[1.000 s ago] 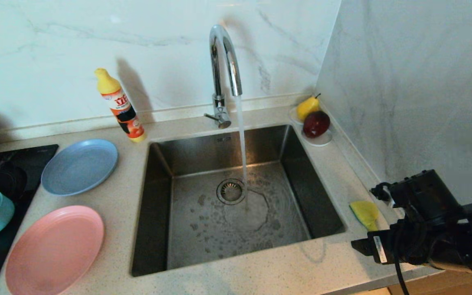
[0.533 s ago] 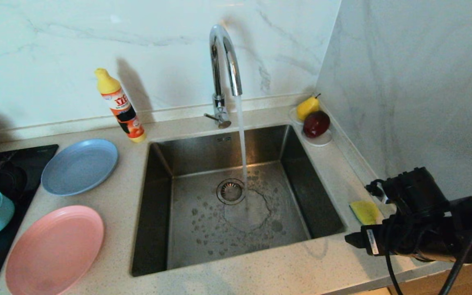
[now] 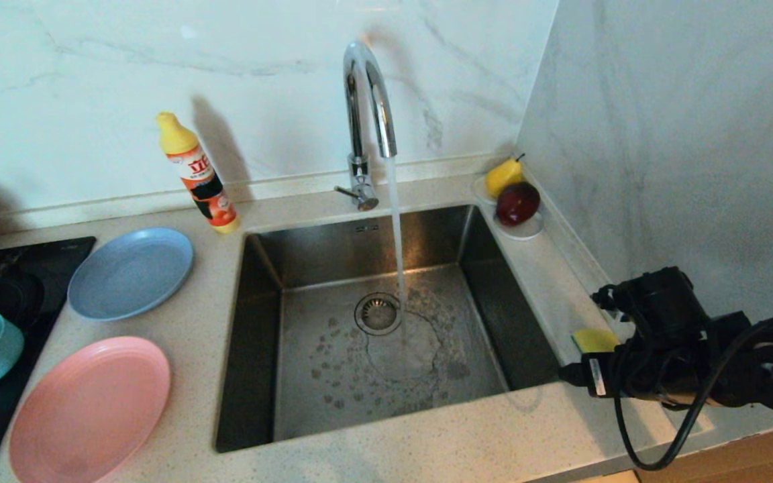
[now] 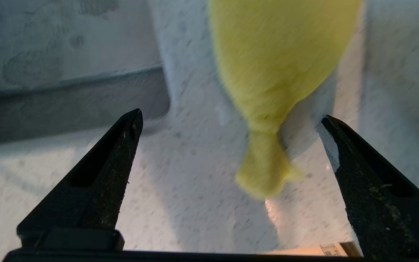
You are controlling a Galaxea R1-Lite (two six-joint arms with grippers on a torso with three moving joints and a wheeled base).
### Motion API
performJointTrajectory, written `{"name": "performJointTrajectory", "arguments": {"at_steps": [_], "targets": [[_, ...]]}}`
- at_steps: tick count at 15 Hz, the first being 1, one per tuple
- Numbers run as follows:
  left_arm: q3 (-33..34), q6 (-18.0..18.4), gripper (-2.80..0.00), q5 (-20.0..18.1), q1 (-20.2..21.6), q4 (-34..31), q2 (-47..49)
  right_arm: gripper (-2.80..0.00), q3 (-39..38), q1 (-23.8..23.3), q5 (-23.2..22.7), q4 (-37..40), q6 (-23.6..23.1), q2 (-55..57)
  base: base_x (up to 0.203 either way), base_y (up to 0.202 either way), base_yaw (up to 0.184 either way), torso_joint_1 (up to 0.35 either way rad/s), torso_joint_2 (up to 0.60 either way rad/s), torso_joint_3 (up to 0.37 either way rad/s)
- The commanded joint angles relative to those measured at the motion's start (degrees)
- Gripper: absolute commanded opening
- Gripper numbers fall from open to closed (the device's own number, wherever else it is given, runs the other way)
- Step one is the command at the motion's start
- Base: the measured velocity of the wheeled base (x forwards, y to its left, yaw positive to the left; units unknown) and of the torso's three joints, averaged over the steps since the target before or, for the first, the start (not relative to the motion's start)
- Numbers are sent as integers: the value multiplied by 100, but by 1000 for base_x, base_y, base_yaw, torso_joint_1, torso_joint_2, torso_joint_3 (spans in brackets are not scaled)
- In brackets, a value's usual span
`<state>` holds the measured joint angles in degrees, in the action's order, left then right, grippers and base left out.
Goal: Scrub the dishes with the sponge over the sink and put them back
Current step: Pick up a bowl and the sponge
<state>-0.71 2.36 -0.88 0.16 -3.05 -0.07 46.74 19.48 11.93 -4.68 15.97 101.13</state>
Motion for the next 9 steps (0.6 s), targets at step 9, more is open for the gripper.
{"name": "performJointTrajectory", "arguments": {"at_steps": [9], "targets": [[0, 1, -280, 0, 8, -3, 7, 0, 415, -67, -16, 52, -199, 94, 0, 0, 0, 0, 0, 0]]}}
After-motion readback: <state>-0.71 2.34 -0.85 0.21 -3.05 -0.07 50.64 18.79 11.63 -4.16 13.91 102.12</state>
